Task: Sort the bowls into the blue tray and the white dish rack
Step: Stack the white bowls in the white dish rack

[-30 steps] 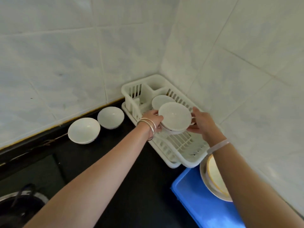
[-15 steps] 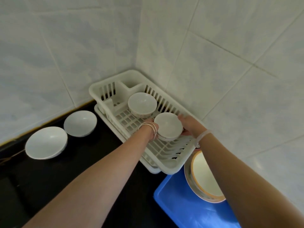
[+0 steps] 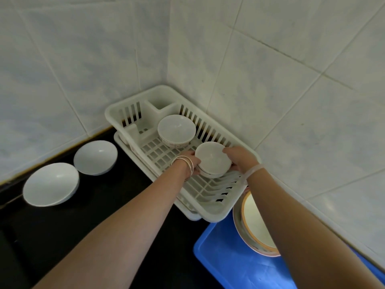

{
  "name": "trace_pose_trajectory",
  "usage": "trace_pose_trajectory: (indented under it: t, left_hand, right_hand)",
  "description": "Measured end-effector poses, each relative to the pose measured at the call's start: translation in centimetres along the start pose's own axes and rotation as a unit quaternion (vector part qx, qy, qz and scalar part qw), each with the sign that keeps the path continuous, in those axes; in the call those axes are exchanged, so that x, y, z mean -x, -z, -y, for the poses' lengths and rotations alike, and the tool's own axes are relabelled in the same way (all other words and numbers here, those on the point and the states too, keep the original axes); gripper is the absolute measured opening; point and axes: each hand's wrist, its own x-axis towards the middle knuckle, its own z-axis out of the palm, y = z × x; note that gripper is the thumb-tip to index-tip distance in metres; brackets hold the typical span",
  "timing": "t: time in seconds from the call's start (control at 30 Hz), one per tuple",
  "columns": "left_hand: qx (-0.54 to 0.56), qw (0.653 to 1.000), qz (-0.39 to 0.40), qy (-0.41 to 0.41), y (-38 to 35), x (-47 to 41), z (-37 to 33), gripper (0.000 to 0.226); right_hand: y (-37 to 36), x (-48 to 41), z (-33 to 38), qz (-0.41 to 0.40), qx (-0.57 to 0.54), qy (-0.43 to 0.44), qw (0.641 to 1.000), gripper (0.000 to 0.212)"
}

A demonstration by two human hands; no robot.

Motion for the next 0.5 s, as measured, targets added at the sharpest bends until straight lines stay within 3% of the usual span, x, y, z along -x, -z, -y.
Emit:
trace_pose_trajectory:
  t: [0.17, 0.3, 0.5]
  left_hand:
    - [-0.037, 0.999, -0.021, -0.032, 0.4, -0.1, -0.2, 0.045]
    - [-0.069, 0.996, -0.012, -0.05, 0.9, 0.4, -0.3, 0.041]
    - [-0.018, 0.995, -0.035, -0.092, 4.2, 3.1, -0.3, 0.039]
  right_hand:
    - [0.0, 0.3, -0.1, -0.009, 0.0, -0.003, 1.0, 0.043]
    - [0.4, 1.2, -0.2, -0.024, 0.049, 0.041, 0.998, 0.019]
    - [0.3, 4.1, 0.3, -0.074, 0.069, 0.134, 0.986, 0.029]
